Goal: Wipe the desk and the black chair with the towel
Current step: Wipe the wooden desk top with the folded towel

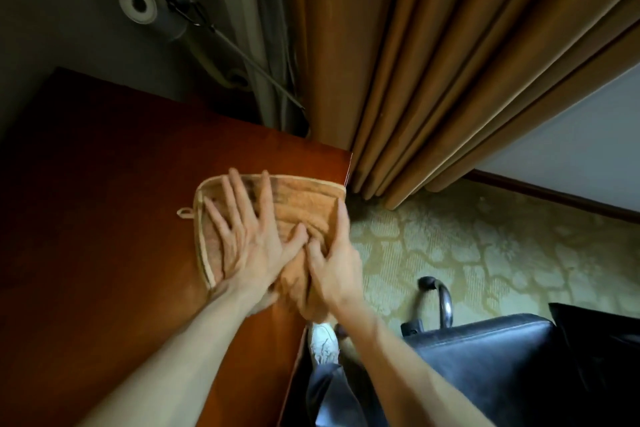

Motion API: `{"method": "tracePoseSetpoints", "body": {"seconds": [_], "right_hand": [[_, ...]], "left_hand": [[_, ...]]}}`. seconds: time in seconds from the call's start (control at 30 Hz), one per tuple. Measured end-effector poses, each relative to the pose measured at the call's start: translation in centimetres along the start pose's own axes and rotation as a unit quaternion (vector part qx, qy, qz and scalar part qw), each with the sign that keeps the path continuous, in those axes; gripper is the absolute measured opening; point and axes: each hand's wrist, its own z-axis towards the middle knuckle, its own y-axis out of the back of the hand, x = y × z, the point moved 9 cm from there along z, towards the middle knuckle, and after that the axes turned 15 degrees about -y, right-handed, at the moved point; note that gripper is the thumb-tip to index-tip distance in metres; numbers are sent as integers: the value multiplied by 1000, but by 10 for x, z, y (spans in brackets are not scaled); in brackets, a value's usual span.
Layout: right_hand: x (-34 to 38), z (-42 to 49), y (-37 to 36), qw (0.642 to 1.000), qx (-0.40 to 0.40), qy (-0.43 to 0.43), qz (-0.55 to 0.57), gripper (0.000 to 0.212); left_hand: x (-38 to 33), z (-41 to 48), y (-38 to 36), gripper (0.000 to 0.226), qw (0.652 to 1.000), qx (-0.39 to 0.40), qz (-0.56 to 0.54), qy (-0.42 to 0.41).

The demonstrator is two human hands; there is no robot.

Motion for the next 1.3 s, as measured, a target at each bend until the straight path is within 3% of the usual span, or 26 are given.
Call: {"method": "tracePoseSetpoints", "body": {"seconds": [0.03,0.07,0.23,0.3,0.37,0.43,0.47,0.5,0.57,0.63,0.7,0.83,0.93,1.0,1.1,1.2,1.3], "right_hand": [[15,39,73,997,77,-2,2,77],[17,47,100,1000,22,7,0,75],[51,87,170,998,-12,14,-52,71],[54,102,211,997,-64,24,-39,72],[53,101,246,993,-116,18,-32,74],[47,87,264,989,-129,20,-74,76],[48,82,269,986,-125,31,-105,76],[47,77,272,984,-119,39,-130,73],[50,68,273,976,-104,67,-181,48],[58,61,264,961,-75,87,-252,21],[66,54,256,964,-40,60,-257,24],[119,7,222,966,-32,139,-215,70],[166,-44,167,954,4,220,-205,65],[190,-82,137,950,40,262,-166,60],[214,-146,99,931,142,318,-111,51],[216,-214,51,903,275,307,-124,52],[200,-283,5,878,352,286,-154,56]], "left_hand": [[-4,12,-4,106,1000,-5,13,13],[-14,25,-6,104,999,27,-5,26],[-85,83,-16,94,997,23,-73,4],[-128,94,-13,94,986,49,-155,-38],[-179,88,-26,84,925,151,-344,-57],[-221,57,-36,82,796,293,-530,-11],[-233,45,-38,86,757,304,-579,-5],[-238,36,-43,83,744,312,-591,-12],[-220,19,-45,73,770,332,-544,-25],[-187,-2,-41,79,784,353,-510,-6],[-145,-20,-31,82,795,342,-499,29],[-71,-44,7,69,812,268,-510,91],[-25,-62,47,62,851,214,-468,104],[12,-85,71,69,853,150,-477,147],[59,-140,101,80,818,38,-521,240],[92,-214,120,58,726,-79,-607,315],[126,-305,122,82,671,-149,-625,371]]}}
